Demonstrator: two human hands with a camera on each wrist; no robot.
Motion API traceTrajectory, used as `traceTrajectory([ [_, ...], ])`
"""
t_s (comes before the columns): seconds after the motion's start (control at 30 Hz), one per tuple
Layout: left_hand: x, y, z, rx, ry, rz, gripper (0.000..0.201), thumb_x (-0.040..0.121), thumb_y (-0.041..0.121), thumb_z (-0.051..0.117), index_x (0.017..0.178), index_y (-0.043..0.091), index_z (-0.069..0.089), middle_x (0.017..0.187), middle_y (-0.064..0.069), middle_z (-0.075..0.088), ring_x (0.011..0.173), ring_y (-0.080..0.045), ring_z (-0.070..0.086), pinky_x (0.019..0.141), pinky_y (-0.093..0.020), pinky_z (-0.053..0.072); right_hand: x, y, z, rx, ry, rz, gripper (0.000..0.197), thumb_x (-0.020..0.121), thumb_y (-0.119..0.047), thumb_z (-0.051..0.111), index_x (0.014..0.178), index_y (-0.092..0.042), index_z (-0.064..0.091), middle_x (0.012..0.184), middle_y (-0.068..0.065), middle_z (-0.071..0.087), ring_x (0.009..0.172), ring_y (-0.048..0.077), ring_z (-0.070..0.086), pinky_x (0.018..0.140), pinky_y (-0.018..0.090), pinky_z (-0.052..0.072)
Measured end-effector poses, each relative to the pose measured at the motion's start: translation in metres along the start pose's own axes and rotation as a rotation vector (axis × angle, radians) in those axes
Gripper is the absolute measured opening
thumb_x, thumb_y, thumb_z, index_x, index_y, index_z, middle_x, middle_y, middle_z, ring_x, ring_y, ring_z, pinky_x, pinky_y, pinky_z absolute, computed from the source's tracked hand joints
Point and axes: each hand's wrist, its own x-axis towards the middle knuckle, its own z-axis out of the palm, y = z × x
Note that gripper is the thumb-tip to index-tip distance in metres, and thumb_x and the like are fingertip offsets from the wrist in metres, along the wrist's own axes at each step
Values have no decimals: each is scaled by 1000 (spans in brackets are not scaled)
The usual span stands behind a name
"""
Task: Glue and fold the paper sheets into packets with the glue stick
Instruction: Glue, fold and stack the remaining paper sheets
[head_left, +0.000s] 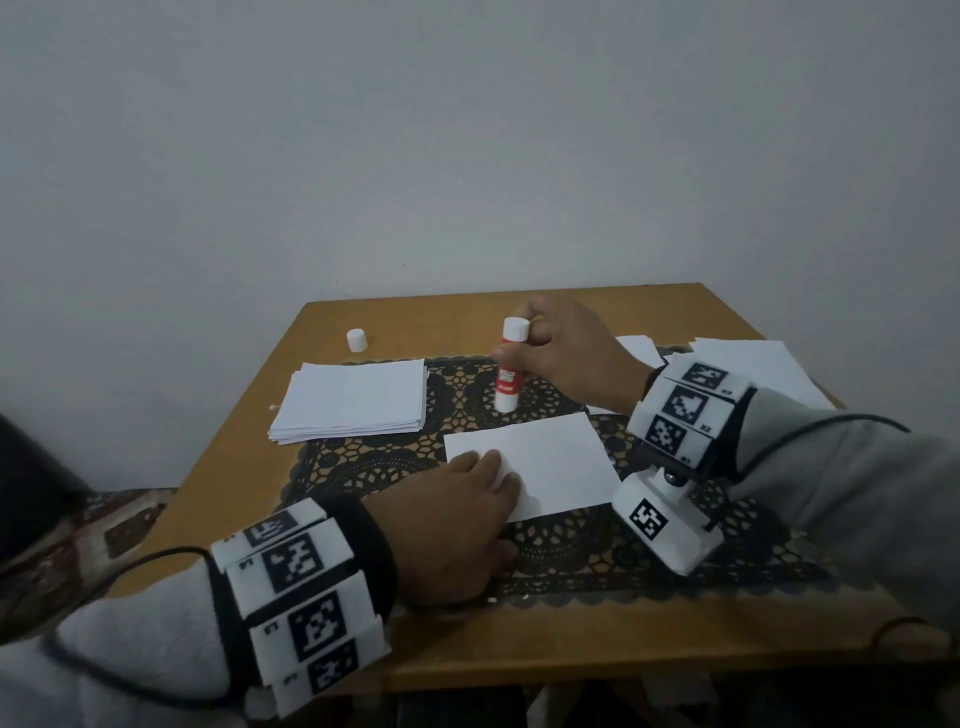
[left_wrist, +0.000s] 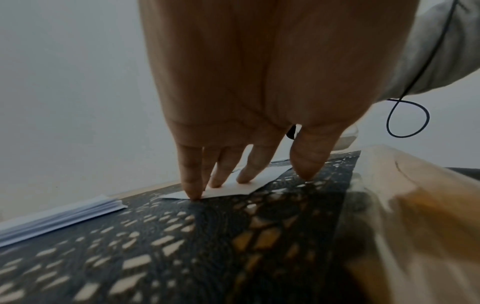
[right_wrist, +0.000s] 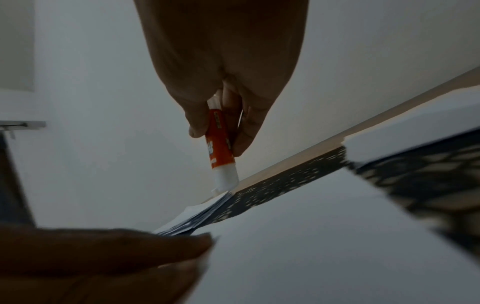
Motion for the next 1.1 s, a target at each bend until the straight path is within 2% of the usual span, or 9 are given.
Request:
traceTrajectory([
  [0.07,0,0,-1,4,-19,-1,69,99,48,33,152,14,7,159,-11,3,146,-26,9,118,-43,22,-2,-6,10,57,-80,-3,29,80,-26,78,87,-18,52,88,10,68,84,31,69,75,51,57],
  [0.13,2,2,-4,24,-27,-2,69,98,50,33,152,13,10,159,-13,6,145,-27,15,116,-43,26,-5,-14,20,51,-142,-19,31,81,-27,77,84,-24,46,89,10,66,85,32,69,73,51,58],
  [0.23,3,4,-7,39,-34,-7,68,98,50,33,151,12,14,157,-14,14,141,-27,24,113,-44,31,-7,-22,31,-31,-180,-43,31,85,-27,74,87,-19,44,87,6,62,78,24,64,66,40,55],
  [0.33,3,4,-7,45,-49,-7,68,98,50,34,152,13,13,157,-14,13,141,-28,24,113,-44,32,-10,-21,35,-83,-204,-51,31,86,-27,72,91,-16,43,85,1,59,71,15,53,60,31,46],
  [0.4,4,3,-6,40,-45,-4,69,98,50,35,152,13,12,158,-13,12,142,-28,23,113,-44,31,-12,-21,35,-114,-228,-43,31,86,-26,72,93,-18,42,87,0,59,72,14,54,58,24,43],
  [0.53,5,4,-7,24,-53,-15,68,98,50,35,151,13,14,156,-12,16,140,-28,25,114,-43,30,-14,-22,35,-219,-267,-68,24,88,-27,69,97,-19,48,96,4,63,82,20,60,66,30,51],
  [0.67,8,2,-9,29,-51,-28,67,97,52,35,150,14,23,154,-11,24,134,-28,36,110,-42,35,-12,-24,36,-301,-290,-105,15,90,-26,65,92,-21,51,94,3,63,80,20,58,61,27,43],
  [0.97,9,-3,-8,24,0,-9,59,96,53,37,141,15,39,142,-12,42,122,-27,49,103,-42,43,-18,-16,5,-397,-256,-59,12,83,-19,66,82,-17,55,88,3,64,78,20,56,65,34,45],
  [1.1,10,-5,-10,6,24,-13,54,96,52,38,139,19,43,139,-8,47,122,-24,50,104,-41,43,-24,-1,-20,-423,-212,3,10,83,-18,67,82,-15,58,85,-2,62,79,19,58,65,30,46],
])
